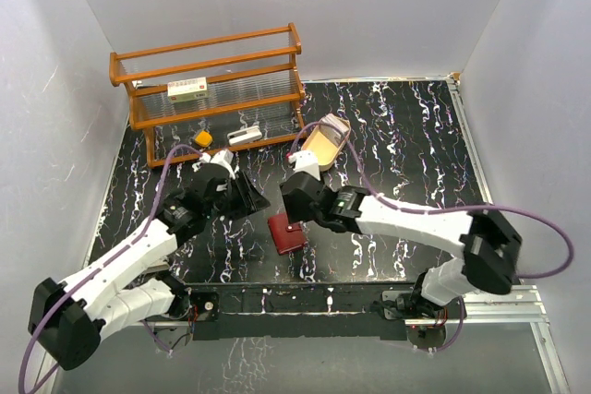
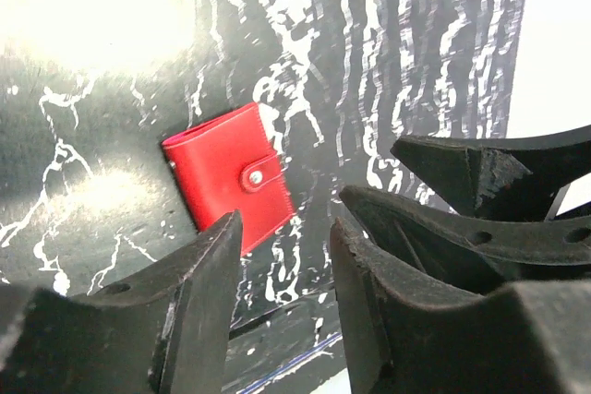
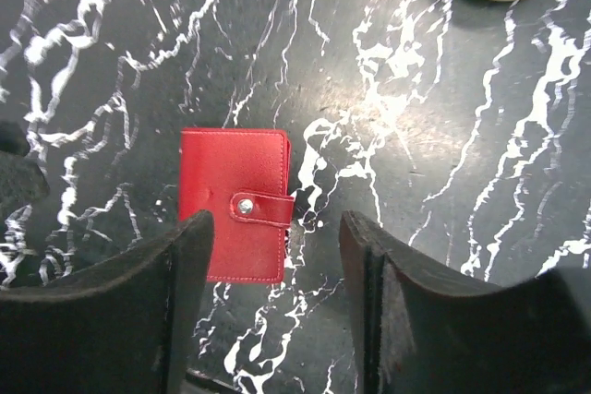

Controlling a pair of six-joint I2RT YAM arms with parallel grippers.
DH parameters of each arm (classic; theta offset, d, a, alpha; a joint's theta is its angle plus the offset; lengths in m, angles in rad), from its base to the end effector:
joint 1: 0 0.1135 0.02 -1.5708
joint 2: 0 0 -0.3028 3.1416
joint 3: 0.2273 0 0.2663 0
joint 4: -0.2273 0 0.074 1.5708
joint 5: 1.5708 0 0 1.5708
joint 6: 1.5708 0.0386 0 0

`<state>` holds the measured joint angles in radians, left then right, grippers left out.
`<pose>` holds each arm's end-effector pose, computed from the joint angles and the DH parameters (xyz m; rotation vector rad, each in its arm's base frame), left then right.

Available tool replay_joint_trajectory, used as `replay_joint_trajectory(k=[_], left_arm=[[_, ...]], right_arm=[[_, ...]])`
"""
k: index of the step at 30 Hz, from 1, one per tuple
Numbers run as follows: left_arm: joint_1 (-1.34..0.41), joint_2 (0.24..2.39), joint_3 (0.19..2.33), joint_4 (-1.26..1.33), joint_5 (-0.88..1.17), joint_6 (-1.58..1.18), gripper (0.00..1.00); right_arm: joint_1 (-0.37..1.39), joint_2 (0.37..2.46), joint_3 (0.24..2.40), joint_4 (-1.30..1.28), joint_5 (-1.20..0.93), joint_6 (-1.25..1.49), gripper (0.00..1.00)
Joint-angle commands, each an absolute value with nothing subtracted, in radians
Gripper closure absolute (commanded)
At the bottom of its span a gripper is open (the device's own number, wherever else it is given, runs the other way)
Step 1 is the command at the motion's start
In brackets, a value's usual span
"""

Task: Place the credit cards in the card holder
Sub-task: Close the card holder at the center of the board, then reset both arms

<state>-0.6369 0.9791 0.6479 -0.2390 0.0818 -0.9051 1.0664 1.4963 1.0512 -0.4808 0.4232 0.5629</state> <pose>0.1675 -0.1278 0.2765 -0.2571 2.2919 -0.9461 0.1700 0.2752 0.2707 -0.4298 2.3607 0.2290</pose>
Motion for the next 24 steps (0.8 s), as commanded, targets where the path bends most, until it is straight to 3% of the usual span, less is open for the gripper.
replay_joint_trajectory(k=[1, 3, 4, 5, 14, 24], left_arm=[[-0.632, 0.926, 0.799, -0.408, 0.025, -0.818, 0.55], [-0.632, 0.924, 0.873, -0.472, 0.008, -0.789, 0.37], [-0.632, 0.922, 0.906, -0.5, 0.0, -0.775, 0.11], [-0.632, 0.919, 0.941, -0.528, -0.008, -0.762, 0.03], [-0.632, 0.828, 1.184, -0.66, -0.05, -0.655, 0.01], [-0.632, 0.658, 1.08, -0.61, -0.106, -0.652, 0.01]], right_arm=[[1.064, 1.334, 1.111, -0.525, 0.505, 0.567, 0.39], [1.064, 1.258, 1.114, -0.524, 0.517, 0.572, 0.25], [1.064, 1.232, 1.118, -0.526, 0.52, 0.572, 0.09], [1.064, 1.205, 1.125, -0.532, 0.526, 0.573, 0.03], [1.064, 1.013, 1.209, -0.604, 0.58, 0.586, 0.02], [1.065, 0.84, 1.05, -0.516, 0.581, 0.653, 0.02]])
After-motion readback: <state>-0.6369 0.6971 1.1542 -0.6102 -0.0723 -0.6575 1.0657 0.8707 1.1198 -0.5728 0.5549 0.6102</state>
